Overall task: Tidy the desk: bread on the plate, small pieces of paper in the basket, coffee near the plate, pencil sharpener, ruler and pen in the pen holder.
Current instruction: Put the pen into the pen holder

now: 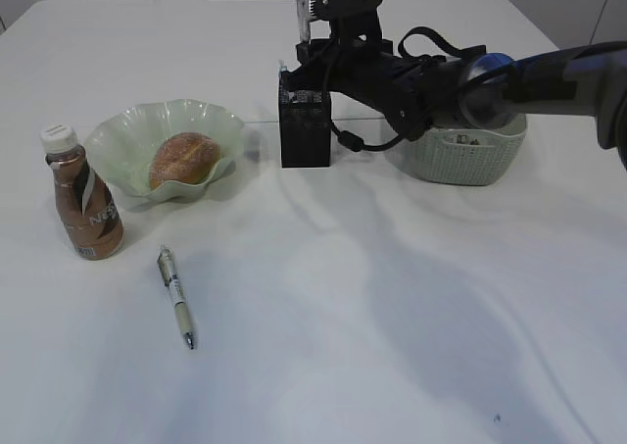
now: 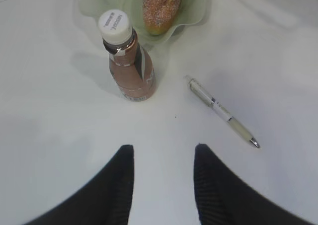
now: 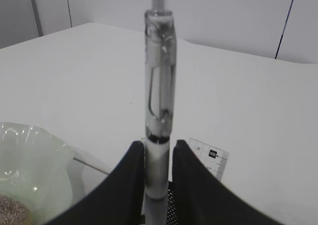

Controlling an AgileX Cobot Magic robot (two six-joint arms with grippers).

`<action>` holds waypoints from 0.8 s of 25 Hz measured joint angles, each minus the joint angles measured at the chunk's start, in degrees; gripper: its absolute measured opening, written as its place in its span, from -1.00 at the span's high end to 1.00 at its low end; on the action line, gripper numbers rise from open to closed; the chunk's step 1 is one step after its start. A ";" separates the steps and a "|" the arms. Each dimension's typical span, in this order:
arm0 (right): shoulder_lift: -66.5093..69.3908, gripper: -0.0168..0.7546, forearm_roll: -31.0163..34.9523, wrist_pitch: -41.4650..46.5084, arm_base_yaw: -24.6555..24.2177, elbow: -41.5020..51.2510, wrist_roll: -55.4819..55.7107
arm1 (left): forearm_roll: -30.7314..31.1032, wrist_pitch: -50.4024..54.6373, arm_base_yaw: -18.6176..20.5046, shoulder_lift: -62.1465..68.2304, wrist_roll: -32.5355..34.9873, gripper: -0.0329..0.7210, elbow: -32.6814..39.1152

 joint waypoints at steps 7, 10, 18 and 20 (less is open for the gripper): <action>0.00 0.22 0.00 1.83 0.00 0.00 -0.08 | -0.10 0.00 0.00 0.00 0.00 0.18 0.00; 0.00 0.20 0.00 2.08 0.00 0.00 -0.08 | -0.10 0.00 0.00 0.00 -0.32 0.18 0.00; -2.66 0.19 0.11 14.89 0.00 -2.25 2.28 | 0.11 -0.14 0.00 0.00 -1.74 0.18 0.00; -4.10 0.19 0.22 18.80 0.00 -2.86 2.67 | 0.11 -0.19 0.00 0.00 -1.87 0.18 0.00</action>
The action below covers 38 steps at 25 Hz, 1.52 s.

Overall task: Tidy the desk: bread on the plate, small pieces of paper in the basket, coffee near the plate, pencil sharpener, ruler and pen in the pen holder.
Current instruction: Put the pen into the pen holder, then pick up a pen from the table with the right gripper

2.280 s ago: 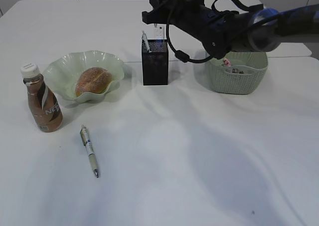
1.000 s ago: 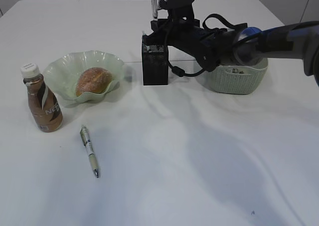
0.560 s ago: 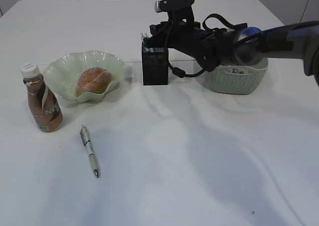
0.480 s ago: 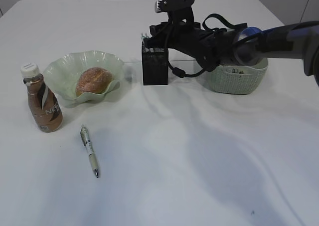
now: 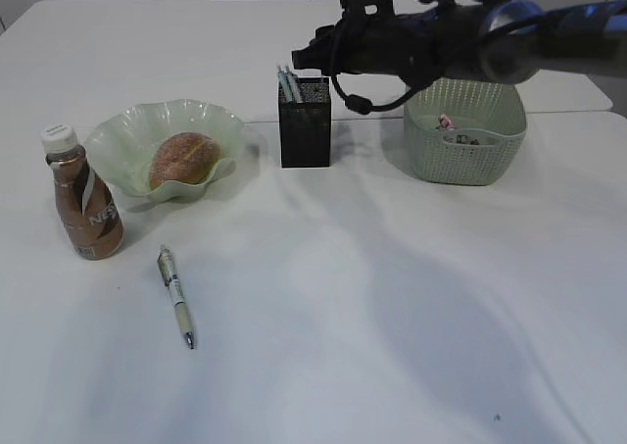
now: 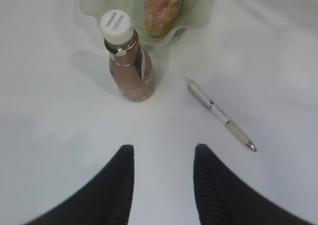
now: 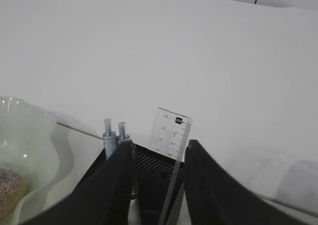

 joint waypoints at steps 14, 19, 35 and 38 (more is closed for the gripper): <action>-7.01 0.19 3.35 36.03 5.28 -8.16 0.58 | 0.00 0.34 0.00 0.00 -0.24 0.18 0.00; -7.84 0.19 5.37 47.80 9.73 -11.22 0.62 | 0.00 2.68 0.00 0.00 -0.24 0.18 0.00; -7.62 0.17 27.39 69.23 13.53 -13.17 0.99 | -0.20 15.84 0.00 0.00 -0.34 0.18 0.00; -6.37 0.01 28.22 69.76 15.73 -13.17 1.77 | -0.48 18.00 0.00 0.00 -0.44 0.18 0.00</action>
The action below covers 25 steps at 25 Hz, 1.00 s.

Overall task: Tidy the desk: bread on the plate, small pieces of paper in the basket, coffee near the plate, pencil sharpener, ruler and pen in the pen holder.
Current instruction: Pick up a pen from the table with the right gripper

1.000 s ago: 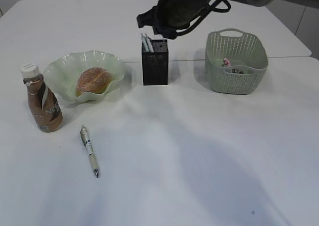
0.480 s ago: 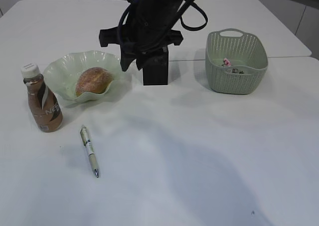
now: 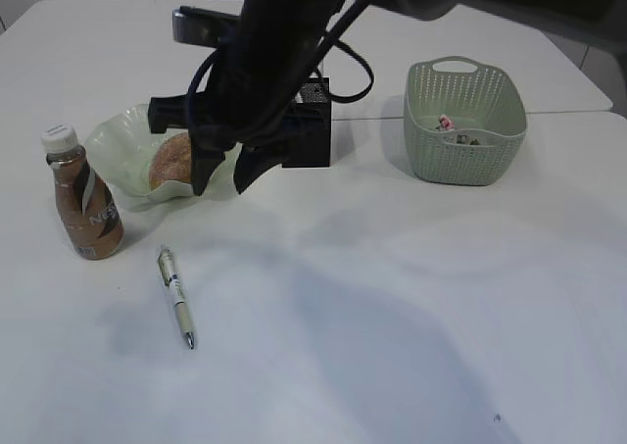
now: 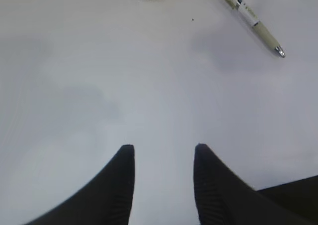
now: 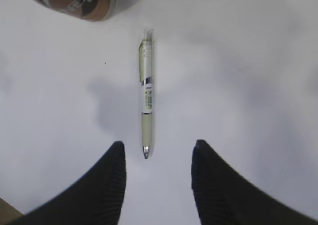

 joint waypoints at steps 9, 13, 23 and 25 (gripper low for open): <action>5.05 -0.16 3.21 0.83 1.21 -3.16 0.27 | -1.64 4.82 0.00 0.00 0.00 0.18 0.00; 10.09 -0.16 3.32 1.05 1.98 -10.19 -0.62 | -1.73 5.43 0.00 0.00 0.00 0.18 0.00; 19.35 -0.16 1.77 1.29 4.27 -23.23 -2.60 | -1.77 6.14 0.00 0.00 0.00 0.18 0.00; 19.57 -0.16 1.77 1.29 4.27 -23.39 -2.86 | -1.77 6.25 0.00 0.00 0.00 0.18 0.00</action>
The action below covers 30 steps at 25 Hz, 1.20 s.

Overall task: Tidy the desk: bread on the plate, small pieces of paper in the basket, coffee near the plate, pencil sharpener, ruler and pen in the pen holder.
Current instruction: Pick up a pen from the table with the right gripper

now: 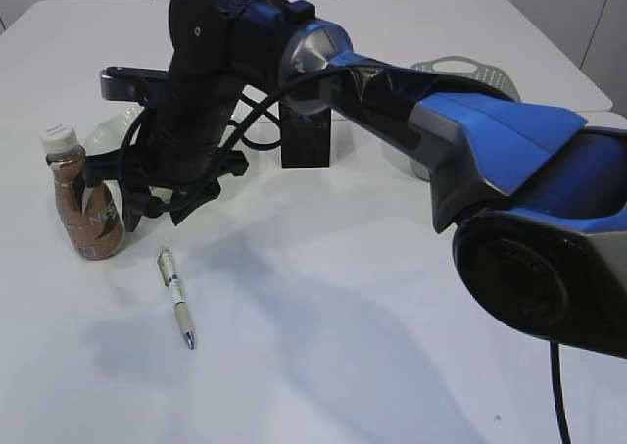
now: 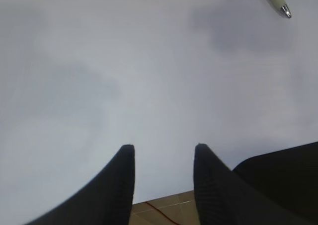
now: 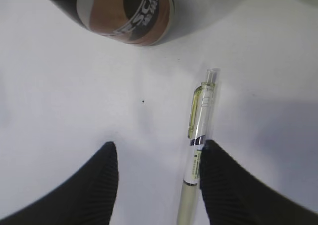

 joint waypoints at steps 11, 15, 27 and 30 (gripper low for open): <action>1.71 -0.09 -2.45 0.21 0.00 -0.13 0.68 | 0.00 0.10 0.00 0.00 0.00 0.18 0.00; 2.83 -0.07 -2.95 0.22 0.13 -0.13 1.42 | 0.00 0.10 0.00 0.00 0.00 0.18 0.00; 5.73 -0.07 -4.38 0.30 2.35 -0.13 2.85 | 0.00 0.57 0.00 0.00 0.00 0.18 0.00; 5.96 -0.07 -5.27 0.30 2.69 -0.13 3.21 | 0.11 0.57 0.00 0.00 0.00 0.18 0.00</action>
